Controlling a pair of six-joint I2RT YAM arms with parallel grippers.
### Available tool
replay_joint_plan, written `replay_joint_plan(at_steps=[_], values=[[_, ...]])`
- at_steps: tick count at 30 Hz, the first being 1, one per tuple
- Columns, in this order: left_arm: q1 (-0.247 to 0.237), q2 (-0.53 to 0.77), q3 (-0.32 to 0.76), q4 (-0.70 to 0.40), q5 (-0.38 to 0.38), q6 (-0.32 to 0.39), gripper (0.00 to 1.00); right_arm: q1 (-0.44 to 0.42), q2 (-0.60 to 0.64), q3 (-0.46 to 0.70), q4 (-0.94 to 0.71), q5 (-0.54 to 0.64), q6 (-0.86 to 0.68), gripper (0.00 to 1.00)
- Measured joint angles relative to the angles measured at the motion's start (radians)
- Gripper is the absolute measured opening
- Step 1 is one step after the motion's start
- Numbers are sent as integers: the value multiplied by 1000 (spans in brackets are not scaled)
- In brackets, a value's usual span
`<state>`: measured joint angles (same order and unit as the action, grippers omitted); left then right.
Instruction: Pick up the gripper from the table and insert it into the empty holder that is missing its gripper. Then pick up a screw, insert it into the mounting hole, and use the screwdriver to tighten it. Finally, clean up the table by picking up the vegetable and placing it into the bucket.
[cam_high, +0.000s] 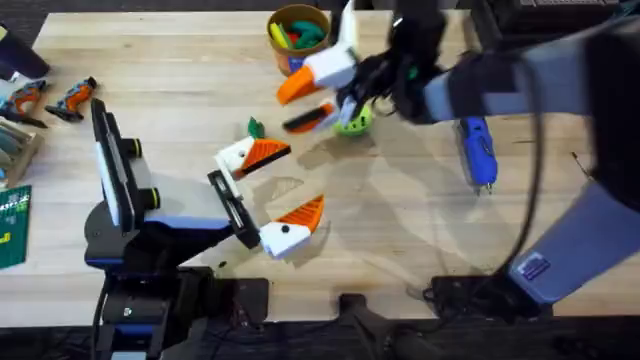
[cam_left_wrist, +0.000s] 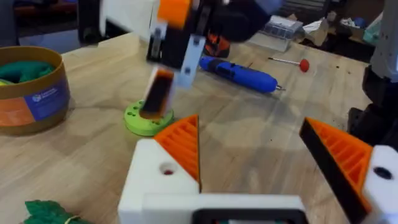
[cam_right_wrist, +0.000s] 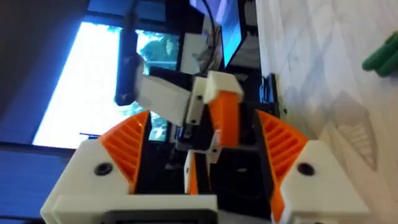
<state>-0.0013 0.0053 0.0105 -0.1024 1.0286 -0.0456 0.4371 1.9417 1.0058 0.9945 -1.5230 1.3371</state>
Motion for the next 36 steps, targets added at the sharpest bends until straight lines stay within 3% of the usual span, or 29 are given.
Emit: replay_joint_plan(at_steps=[5,8,13,20,27,36], values=[[0,0,0,0,0,0,985,-91,-171,2,-25,0,-60,876],[0,0,0,0,0,0,986,-136,-276,8,-199,15,-144,876],[0,0,0,0,0,0,986,-184,-421,14,-798,175,-446,876],[0,0,0,0,0,0,986,-246,-547,33,-1434,561,-865,880],[0,0,0,0,0,0,986,-246,-553,271,-1850,943,-1142,874],[0,0,0,0,0,0,985,-96,-370,580,-2105,1329,-1315,864]])
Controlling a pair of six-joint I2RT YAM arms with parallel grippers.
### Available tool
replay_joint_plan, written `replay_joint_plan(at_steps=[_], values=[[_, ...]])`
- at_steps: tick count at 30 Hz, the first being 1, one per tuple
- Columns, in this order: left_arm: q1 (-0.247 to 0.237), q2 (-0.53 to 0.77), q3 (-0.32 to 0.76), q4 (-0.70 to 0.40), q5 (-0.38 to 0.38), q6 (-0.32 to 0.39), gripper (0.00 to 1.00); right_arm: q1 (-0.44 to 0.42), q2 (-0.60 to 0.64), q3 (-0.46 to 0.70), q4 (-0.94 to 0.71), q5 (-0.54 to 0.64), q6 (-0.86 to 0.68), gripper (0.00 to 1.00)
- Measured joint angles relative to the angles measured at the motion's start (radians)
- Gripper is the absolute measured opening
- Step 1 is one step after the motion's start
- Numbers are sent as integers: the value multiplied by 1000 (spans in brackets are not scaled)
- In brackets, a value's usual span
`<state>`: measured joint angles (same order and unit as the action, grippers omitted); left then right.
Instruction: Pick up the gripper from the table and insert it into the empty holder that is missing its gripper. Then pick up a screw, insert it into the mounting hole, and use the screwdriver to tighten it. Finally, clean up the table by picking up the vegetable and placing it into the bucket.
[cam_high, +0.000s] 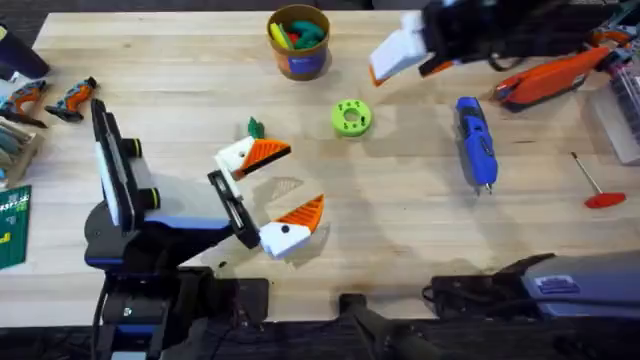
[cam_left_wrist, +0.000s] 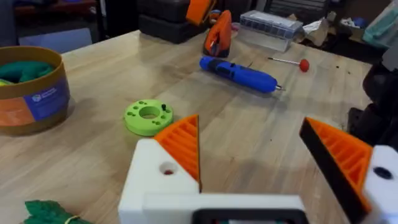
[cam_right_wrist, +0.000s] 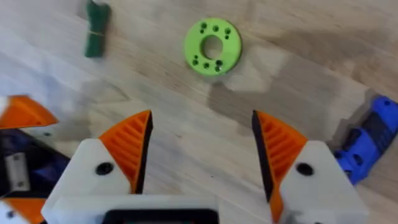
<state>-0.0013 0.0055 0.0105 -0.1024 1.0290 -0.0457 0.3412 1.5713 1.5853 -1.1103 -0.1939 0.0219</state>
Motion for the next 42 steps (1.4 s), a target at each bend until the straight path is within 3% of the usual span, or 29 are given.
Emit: replay_joint_plan(at_steps=[5,8,20,29,42], values=[[0,0,0,0,0,0,986,79,134,67,-28,129,-29,873],[0,0,0,0,0,0,985,116,184,69,-31,175,-41,976],[0,0,0,0,0,0,986,147,291,70,-14,220,-49,989],[0,0,0,0,0,0,986,147,381,70,36,224,-48,766],[0,0,0,0,0,0,986,147,420,70,70,224,-37,682]])
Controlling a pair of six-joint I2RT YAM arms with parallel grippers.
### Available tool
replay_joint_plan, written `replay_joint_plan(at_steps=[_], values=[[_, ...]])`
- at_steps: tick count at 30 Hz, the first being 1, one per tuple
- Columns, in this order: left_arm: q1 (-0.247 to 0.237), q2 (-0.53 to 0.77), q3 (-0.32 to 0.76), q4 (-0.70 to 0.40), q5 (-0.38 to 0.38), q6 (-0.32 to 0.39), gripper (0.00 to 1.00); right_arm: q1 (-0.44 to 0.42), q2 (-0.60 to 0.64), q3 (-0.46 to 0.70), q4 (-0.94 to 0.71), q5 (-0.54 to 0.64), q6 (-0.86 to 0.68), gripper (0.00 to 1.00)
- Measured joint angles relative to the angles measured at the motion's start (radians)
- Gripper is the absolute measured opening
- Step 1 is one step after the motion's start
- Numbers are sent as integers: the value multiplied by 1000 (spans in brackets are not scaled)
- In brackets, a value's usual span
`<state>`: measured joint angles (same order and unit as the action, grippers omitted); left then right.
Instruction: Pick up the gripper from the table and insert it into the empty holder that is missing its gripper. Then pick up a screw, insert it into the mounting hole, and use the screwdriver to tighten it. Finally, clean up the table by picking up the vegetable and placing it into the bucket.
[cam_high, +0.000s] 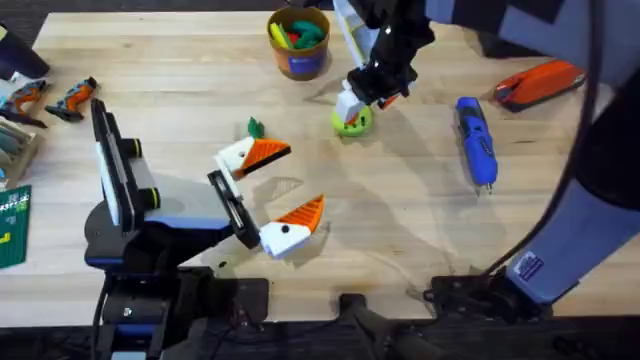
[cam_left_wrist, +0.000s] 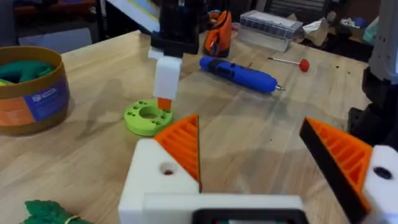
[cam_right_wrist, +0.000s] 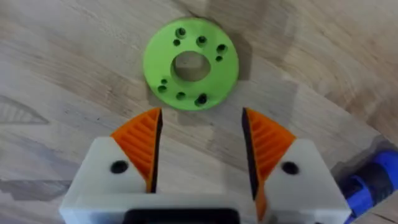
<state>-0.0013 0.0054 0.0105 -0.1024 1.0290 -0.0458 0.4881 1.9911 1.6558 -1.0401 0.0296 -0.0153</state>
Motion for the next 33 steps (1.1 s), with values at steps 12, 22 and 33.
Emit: replay_joint_plan(at_steps=[12,22,33], values=[[0,0,0,0,0,0,985,0,47,0,5,0,8,518],[0,0,0,0,0,0,985,0,66,0,45,0,8,408],[0,0,0,0,0,0,985,0,71,0,42,0,8,281]])
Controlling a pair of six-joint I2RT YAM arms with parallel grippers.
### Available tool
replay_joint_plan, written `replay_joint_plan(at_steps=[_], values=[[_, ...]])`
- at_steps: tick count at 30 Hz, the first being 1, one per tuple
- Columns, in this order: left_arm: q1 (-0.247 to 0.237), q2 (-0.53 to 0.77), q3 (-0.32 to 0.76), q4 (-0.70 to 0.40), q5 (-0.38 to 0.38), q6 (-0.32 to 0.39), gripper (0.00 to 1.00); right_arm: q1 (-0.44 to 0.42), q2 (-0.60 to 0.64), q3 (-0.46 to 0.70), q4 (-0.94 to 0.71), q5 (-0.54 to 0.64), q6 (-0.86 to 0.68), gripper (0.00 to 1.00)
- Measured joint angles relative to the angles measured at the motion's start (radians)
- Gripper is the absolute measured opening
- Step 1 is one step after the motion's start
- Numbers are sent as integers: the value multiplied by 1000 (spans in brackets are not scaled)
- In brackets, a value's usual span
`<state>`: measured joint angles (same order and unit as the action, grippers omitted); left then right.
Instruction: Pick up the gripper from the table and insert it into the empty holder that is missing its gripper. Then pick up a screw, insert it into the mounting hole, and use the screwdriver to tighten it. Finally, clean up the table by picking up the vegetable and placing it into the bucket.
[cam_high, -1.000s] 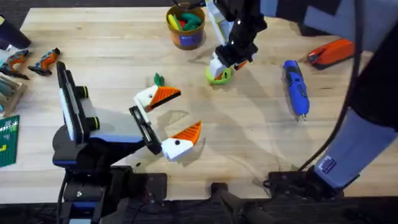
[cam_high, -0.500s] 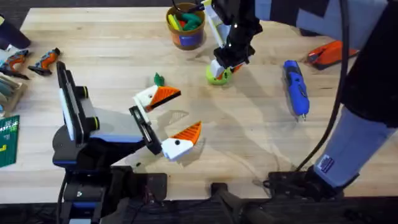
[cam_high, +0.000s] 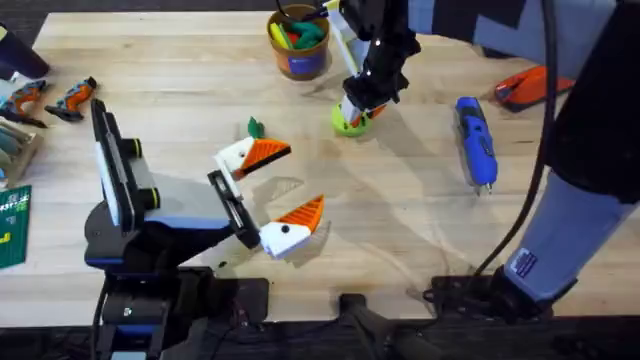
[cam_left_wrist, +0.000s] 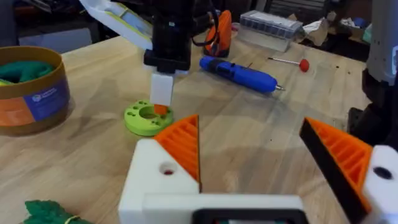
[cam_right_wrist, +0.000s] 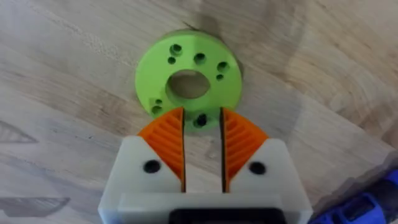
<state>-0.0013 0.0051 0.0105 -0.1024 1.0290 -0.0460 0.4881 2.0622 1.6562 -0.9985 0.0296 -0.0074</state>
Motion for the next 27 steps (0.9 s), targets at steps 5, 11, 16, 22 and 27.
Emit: replay_joint_plan(at_steps=[5,11,16,22,27], values=[[0,0,0,0,0,0,985,0,0,0,-6,0,0,238],[0,0,0,0,0,0,986,0,0,0,-7,0,0,195],[0,0,0,0,0,0,986,0,0,0,-5,0,0,159],[0,0,0,0,0,0,986,0,0,0,4,0,0,37],[0,0,0,0,0,0,986,0,0,0,4,0,0,9]])
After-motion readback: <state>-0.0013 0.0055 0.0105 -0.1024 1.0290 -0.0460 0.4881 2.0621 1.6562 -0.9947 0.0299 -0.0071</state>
